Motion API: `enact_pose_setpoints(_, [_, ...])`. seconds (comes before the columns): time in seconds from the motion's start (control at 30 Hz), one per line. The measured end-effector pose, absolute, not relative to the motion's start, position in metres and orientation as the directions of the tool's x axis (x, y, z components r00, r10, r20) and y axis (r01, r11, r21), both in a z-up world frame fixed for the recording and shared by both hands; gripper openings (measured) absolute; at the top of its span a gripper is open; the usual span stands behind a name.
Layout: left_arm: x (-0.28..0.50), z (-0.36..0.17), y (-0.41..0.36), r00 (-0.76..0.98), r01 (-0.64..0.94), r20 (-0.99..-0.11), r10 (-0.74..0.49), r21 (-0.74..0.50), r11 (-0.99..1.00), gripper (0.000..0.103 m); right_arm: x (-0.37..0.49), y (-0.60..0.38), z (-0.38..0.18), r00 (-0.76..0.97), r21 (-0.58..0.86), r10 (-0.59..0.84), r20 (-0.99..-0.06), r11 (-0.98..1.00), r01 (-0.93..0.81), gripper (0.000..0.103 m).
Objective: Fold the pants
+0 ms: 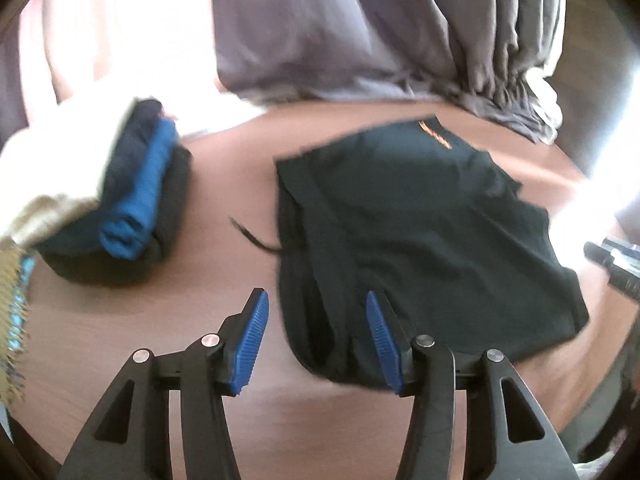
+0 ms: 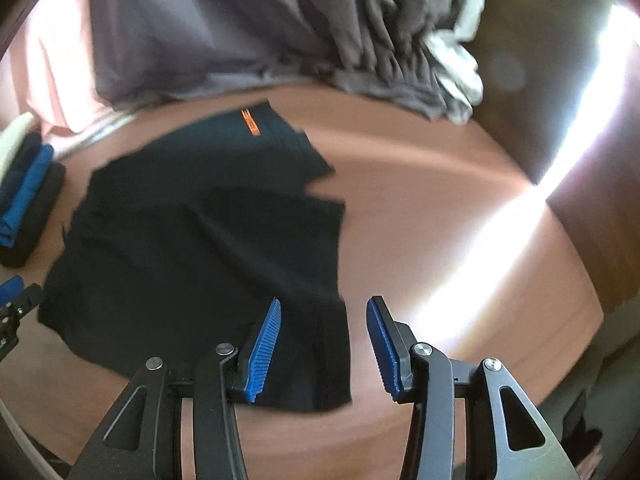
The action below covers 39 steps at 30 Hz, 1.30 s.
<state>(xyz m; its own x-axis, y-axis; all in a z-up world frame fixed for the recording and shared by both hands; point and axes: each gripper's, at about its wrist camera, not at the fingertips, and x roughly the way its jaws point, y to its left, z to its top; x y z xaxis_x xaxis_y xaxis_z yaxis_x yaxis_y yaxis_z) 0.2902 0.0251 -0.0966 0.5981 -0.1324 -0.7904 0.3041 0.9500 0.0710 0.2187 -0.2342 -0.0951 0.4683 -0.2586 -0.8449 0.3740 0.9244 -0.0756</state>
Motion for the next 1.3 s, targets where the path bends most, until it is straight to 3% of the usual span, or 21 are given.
enact_pose_setpoints(0.13, [0.311,-0.082,0.023,0.675,0.276,-0.732,-0.087,0.142,0.951,0.050,0.251,-0.242,-0.079,0.535,-0.086,-0.262,-0.803,0.939,0.332,0.046])
enact_pose_setpoints(0.33, [0.343,-0.058,0.021,0.737,0.224,-0.671,-0.082,0.127,0.966,0.050,0.309,-0.247,-0.057,0.628,-0.059,-0.220,-0.746,0.962,0.267,0.050])
enact_pose_setpoints(0.43, [0.358,-0.053,0.018,0.755,0.194,-0.653,-0.064,0.128,0.973,0.054,0.341,-0.250,-0.049,0.669,-0.050,-0.196,-0.717,0.972,0.231,0.059])
enact_pose_setpoints(0.53, [0.375,-0.055,0.012,0.761,0.184,-0.647,-0.042,0.152,0.971,0.055,0.373,-0.253,-0.047,0.686,-0.055,-0.175,-0.707,0.979,0.194,0.060])
enact_pose_setpoints(1.0, [0.465,-0.111,-0.014,0.667,0.293,-0.743,-0.053,0.196,0.936,0.056,0.516,-0.270,-0.130,0.597,-0.057,-0.074,-0.799,0.997,0.047,0.060])
enact_pose_setpoints(1.3, [0.488,-0.144,-0.013,0.584,0.314,-0.807,-0.090,0.123,0.941,0.056,0.545,-0.271,-0.162,0.556,-0.034,-0.017,-0.831,0.999,-0.020,0.060])
